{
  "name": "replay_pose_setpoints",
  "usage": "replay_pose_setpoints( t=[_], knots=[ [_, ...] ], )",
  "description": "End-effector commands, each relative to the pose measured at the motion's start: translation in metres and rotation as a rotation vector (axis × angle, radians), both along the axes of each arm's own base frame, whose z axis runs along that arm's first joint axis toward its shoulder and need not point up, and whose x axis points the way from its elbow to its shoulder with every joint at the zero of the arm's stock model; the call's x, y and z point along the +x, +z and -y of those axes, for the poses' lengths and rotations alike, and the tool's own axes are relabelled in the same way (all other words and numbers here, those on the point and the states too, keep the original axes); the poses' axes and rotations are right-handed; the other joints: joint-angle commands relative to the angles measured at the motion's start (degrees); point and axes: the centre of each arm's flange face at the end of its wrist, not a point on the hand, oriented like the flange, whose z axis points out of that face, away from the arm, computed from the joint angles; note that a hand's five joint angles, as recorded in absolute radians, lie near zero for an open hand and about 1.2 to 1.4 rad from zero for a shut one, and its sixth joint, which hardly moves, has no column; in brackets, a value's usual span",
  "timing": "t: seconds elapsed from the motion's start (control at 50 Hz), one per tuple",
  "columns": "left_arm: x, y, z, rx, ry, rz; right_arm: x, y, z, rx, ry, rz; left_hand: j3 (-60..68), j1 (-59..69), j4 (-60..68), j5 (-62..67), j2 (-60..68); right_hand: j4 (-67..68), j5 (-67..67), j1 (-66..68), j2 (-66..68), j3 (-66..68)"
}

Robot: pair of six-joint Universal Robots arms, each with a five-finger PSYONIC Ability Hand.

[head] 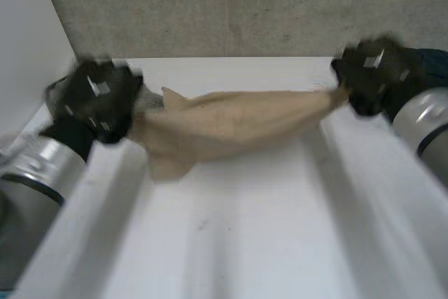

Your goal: Fold the laundry.

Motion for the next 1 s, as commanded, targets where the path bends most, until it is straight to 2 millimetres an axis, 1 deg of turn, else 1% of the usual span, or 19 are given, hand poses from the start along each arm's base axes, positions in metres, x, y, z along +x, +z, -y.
replay_pose_setpoints(
  t=[0.02,0.08,0.14,0.24,0.32,0.38,0.4,0.46,0.5,0.52,0.56,0.58,0.64,0.7,0.76,0.88,0.94,0.96,1.0],
  knots=[
    [0.004,0.064,-0.011,-0.055,-0.004,-0.048,-0.004,0.070,-0.012,-0.069,0.003,0.016,11.7,13.4,11.4,14.1,11.5,11.4,14.4,20.7,13.5,12.8],
    [0.001,0.056,-0.003,0.009,-0.003,-0.017,-0.004,0.067,-0.008,-0.032,-0.001,-0.002,11.7,13.4,11.4,14.1,11.5,11.4,14.4,20.7,13.5,12.8],
    [-0.005,0.037,0.010,0.083,0.000,0.014,-0.002,0.049,0.005,0.032,-0.008,-0.023,11.7,13.4,11.4,14.1,11.5,11.4,14.4,20.7,13.5,12.8],
    [-0.017,-0.006,0.038,0.204,-0.007,0.067,0.003,-0.002,0.029,0.184,-0.020,-0.069,11.7,13.4,11.4,14.1,11.5,11.4,14.4,20.7,13.5,12.8],
    [-0.033,-0.038,0.079,0.252,0.000,0.087,0.010,-0.038,0.044,0.270,-0.017,-0.097,11.7,13.4,11.4,14.1,11.5,11.4,14.4,20.7,13.5,12.8],
    [-0.043,-0.038,0.101,0.214,-0.004,0.071,0.012,-0.050,0.061,0.259,-0.053,-0.091,11.7,13.4,11.4,14.1,11.5,11.4,14.4,20.7,13.5,12.8],
    [-0.051,-0.030,0.117,0.155,-0.006,0.047,0.013,-0.049,0.067,0.229,-0.067,-0.080,11.7,13.4,11.4,14.1,11.5,11.4,14.4,20.7,13.5,12.8],
    [-0.061,-0.006,0.139,0.036,-0.009,-0.006,0.017,-0.029,0.092,0.052,-0.126,-0.018,11.7,13.4,11.4,14.1,11.5,11.4,14.4,20.7,13.5,12.8],
    [-0.067,0.035,0.159,-0.162,-0.005,-0.091,0.020,0.000,0.107,-0.129,-0.157,0.070,11.7,13.4,11.4,14.1,11.5,11.4,14.4,20.7,13.5,12.8],
    [-0.069,0.068,0.166,-0.309,0.001,-0.161,0.022,0.012,0.111,-0.195,-0.162,0.107,11.7,13.4,11.4,14.1,11.5,11.4,14.4,20.7,13.5,12.8],
    [-0.070,0.090,0.167,-0.418,0.007,-0.210,0.023,0.046,0.121,-0.390,-0.165,0.225,11.7,13.4,11.4,14.1,11.5,11.4,14.4,20.7,13.5,12.8],
    [-0.066,0.118,0.167,-0.562,0.039,-0.289,0.024,0.070,0.121,-0.515,-0.156,0.302,11.7,13.4,11.4,14.1,11.5,11.4,14.4,20.7,13.5,12.8],
    [-0.062,0.150,0.159,-0.720,0.073,-0.393,0.021,0.107,0.115,-0.701,-0.142,0.406,11.7,13.4,11.4,14.1,11.5,11.4,14.4,20.7,13.5,12.8],
    [-0.063,0.158,0.149,-0.731,0.068,-0.409,0.025,0.114,0.112,-0.732,-0.121,0.422,11.7,13.4,11.4,14.1,11.5,11.4,14.4,20.7,13.5,12.8],
    [-0.063,0.140,0.145,-0.640,0.065,-0.368,0.034,0.106,0.110,-0.688,-0.098,0.410,11.7,13.4,11.4,14.1,11.5,11.4,14.4,20.7,13.5,12.8],
    [-0.060,0.087,0.137,-0.451,0.072,-0.275,0.047,0.059,0.115,-0.527,-0.060,0.334,11.7,13.4,11.4,14.1,11.5,11.4,14.4,20.7,13.5,12.8],
    [-0.055,0.044,0.125,-0.310,0.076,-0.201,0.049,0.013,0.121,-0.391,-0.067,0.274,11.7,13.4,11.4,14.1,11.5,11.4,14.4,20.7,13.5,12.8],
    [-0.054,0.016,0.119,-0.225,0.076,-0.155,0.049,-0.011,0.123,-0.323,-0.073,0.244,11.7,13.4,11.4,14.1,11.5,11.4,14.4,20.7,13.5,12.8],
    [-0.051,-0.011,0.111,-0.141,0.076,-0.115,0.048,-0.035,0.123,-0.258,-0.079,0.213,11.7,13.4,11.4,14.1,11.5,11.4,14.4,20.7,13.5,12.8]
  ],
)
